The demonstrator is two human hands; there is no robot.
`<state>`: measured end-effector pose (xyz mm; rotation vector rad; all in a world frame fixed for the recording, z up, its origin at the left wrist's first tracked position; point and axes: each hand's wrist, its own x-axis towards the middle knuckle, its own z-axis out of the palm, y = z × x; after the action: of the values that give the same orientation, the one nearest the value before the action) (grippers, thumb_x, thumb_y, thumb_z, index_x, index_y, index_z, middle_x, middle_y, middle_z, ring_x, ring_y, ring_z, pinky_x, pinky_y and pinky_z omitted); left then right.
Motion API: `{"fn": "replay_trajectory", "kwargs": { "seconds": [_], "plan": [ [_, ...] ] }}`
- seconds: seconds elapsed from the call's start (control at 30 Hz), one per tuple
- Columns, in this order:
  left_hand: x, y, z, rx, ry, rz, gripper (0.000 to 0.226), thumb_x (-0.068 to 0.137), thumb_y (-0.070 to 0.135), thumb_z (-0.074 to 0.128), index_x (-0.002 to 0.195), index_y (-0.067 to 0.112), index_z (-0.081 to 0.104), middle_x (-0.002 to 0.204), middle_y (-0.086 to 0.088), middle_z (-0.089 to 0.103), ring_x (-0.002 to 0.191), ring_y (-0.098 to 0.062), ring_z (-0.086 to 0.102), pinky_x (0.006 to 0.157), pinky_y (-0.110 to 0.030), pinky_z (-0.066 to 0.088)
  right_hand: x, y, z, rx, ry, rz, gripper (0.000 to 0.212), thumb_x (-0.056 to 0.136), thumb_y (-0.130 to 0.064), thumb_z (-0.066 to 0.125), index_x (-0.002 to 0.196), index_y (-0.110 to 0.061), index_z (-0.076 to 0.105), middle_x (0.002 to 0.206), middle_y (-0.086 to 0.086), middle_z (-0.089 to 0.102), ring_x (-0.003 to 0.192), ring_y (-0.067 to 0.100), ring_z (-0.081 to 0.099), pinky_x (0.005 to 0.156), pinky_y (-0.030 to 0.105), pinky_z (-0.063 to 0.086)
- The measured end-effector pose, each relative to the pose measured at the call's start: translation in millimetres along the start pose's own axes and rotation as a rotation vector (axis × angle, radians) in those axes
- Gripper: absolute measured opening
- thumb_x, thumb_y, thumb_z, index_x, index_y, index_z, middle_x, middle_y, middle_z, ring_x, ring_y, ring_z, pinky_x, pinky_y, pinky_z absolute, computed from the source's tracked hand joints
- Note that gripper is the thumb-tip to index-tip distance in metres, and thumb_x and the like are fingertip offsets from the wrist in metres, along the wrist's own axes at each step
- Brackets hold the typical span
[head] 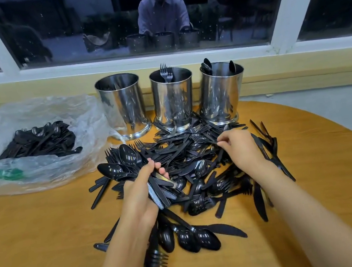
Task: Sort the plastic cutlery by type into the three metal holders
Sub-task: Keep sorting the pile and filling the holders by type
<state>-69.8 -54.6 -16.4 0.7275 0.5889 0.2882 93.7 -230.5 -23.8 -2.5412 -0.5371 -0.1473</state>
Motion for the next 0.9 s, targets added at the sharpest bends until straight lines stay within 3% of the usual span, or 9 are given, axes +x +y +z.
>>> {"fn": "replay_trajectory", "kwargs": {
  "seconds": [0.1,0.2,0.3,0.4,0.5,0.57,0.67,0.73,0.9],
  "plan": [
    [-1.7,-1.3,1.7,0.000,-0.005,0.000,0.020,0.094,0.014,0.063,0.079,0.002,0.067,0.067,-0.005,0.065,0.058,-0.014,0.063,0.077,-0.033,0.051,13.7,3.0,3.7,-0.254,-0.066,0.014,0.018,0.097,-0.016,0.057,0.108,-0.007,0.069,0.097,0.012,0.070,0.090,0.030,0.065,0.070,0.037,0.054],
    [-2.6,-2.5,2.2,0.004,0.001,0.000,0.020,0.094,0.013,0.063,0.077,0.003,0.068,0.068,-0.005,0.066,0.056,-0.014,0.063,0.077,-0.035,0.051,17.6,-0.8,7.8,-0.420,-0.087,0.032,0.016,0.093,0.000,0.057,0.102,-0.007,0.068,0.097,0.013,0.067,0.084,0.031,0.064,0.061,0.032,0.047],
    [-2.6,-2.8,0.7,-0.005,-0.012,-0.007,0.023,0.093,0.013,0.064,0.073,0.004,0.070,0.069,-0.006,0.066,0.057,-0.015,0.063,0.077,-0.035,0.051,21.2,-0.8,9.6,-0.437,-0.099,0.056,0.021,0.090,0.004,0.058,0.105,-0.008,0.068,0.099,0.012,0.066,0.085,0.031,0.064,0.060,0.031,0.044],
    [-2.5,-2.9,-0.9,-0.005,-0.018,-0.013,0.022,0.094,0.013,0.063,0.075,0.004,0.069,0.070,-0.005,0.066,0.058,-0.014,0.064,0.078,-0.035,0.050,19.9,-2.4,4.1,-0.372,-0.086,0.067,0.014,0.094,-0.007,0.058,0.105,-0.008,0.067,0.101,0.011,0.068,0.087,0.031,0.065,0.066,0.034,0.051],
    [-1.5,-3.8,-1.7,-0.010,-0.014,-0.030,0.019,0.095,0.015,0.063,0.081,0.002,0.067,0.070,-0.005,0.065,0.059,-0.014,0.064,0.078,-0.034,0.051,6.8,-10.2,-9.6,-0.215,0.022,0.044,0.013,0.096,-0.028,0.060,0.092,-0.017,0.063,0.088,0.000,0.067,0.081,0.021,0.062,0.064,0.031,0.049],
    [-0.6,-5.6,-1.0,-0.028,-0.010,-0.038,0.018,0.095,0.016,0.062,0.084,0.001,0.066,0.072,-0.005,0.065,0.061,-0.014,0.064,0.078,-0.033,0.053,-9.7,-22.4,-16.1,0.046,0.043,0.006,0.017,0.095,-0.034,0.060,0.085,-0.021,0.063,0.073,-0.007,0.062,0.067,0.009,0.056,0.057,0.026,0.041],
    [-0.4,-8.6,3.0,-0.060,0.001,-0.036,0.019,0.095,0.018,0.062,0.086,0.001,0.064,0.073,-0.005,0.067,0.064,-0.014,0.064,0.079,-0.032,0.054,-41.3,-48.6,-18.2,0.561,-0.143,0.010,0.011,0.096,-0.023,0.058,0.092,-0.019,0.067,0.069,-0.003,0.058,0.052,0.002,0.048,0.051,0.018,0.041],
    [-1.2,-10.3,6.4,-0.043,0.008,-0.019,0.022,0.094,0.022,0.062,0.085,0.003,0.065,0.075,-0.005,0.067,0.068,-0.015,0.064,0.080,-0.033,0.054,-59.7,-62.5,-14.5,0.779,-0.286,0.033,0.015,0.097,-0.015,0.056,0.102,-0.025,0.066,0.070,0.000,0.058,0.047,0.003,0.048,0.046,0.016,0.040],
    [-4.3,-10.6,10.7,0.045,0.054,0.042,0.030,0.093,0.033,0.061,0.080,0.006,0.065,0.074,-0.007,0.069,0.069,-0.019,0.066,0.081,-0.042,0.055,-76.6,-75.6,6.7,0.809,-0.232,0.042,0.010,0.090,-0.012,0.066,0.099,-0.016,0.068,0.068,-0.007,0.063,0.048,0.008,0.053,0.046,0.018,0.040]
  ]
}}
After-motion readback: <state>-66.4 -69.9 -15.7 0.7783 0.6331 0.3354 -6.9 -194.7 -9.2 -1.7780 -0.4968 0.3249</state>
